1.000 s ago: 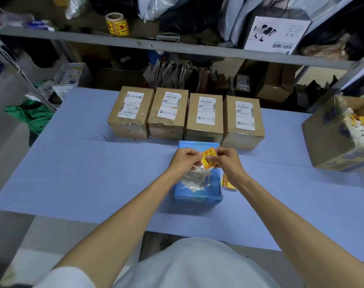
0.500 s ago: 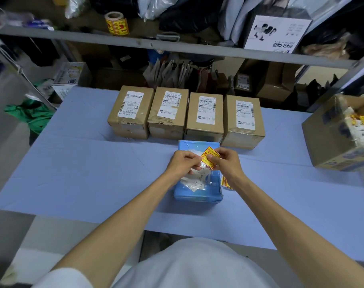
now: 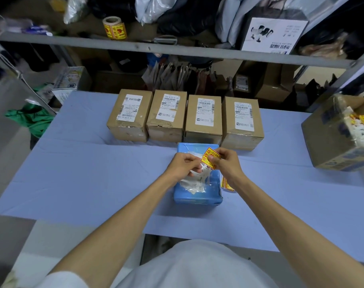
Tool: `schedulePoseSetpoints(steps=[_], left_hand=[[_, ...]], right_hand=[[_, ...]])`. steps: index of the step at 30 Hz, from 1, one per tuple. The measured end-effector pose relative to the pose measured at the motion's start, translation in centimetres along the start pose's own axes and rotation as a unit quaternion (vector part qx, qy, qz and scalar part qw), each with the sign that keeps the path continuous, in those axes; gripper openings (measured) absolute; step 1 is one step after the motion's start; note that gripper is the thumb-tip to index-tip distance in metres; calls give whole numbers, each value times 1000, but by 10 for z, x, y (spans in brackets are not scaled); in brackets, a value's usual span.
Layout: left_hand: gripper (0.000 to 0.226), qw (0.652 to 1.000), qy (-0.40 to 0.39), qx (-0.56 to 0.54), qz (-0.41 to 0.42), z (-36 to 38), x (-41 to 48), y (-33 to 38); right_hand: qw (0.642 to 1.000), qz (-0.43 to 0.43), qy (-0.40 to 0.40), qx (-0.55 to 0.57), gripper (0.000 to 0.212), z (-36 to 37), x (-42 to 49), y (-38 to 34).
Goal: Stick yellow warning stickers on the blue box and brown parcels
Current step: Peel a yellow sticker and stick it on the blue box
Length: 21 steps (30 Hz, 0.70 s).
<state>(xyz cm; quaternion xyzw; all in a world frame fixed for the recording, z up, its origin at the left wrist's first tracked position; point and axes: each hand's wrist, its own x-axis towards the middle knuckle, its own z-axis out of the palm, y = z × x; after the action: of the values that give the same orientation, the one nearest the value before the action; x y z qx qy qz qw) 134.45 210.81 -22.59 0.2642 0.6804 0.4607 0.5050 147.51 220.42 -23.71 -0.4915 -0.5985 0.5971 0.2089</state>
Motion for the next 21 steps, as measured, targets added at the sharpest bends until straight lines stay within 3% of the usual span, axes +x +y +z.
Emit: schedulePoseSetpoints(steps=[15, 21], left_hand=[[6, 1000, -5, -17, -1, 2, 4, -1], [10, 999, -9, -33, 13, 2, 3, 1]], right_hand=[[1000, 12, -8, 26, 11, -3, 2, -6], [996, -44, 22, -72, 15, 1, -3, -5]])
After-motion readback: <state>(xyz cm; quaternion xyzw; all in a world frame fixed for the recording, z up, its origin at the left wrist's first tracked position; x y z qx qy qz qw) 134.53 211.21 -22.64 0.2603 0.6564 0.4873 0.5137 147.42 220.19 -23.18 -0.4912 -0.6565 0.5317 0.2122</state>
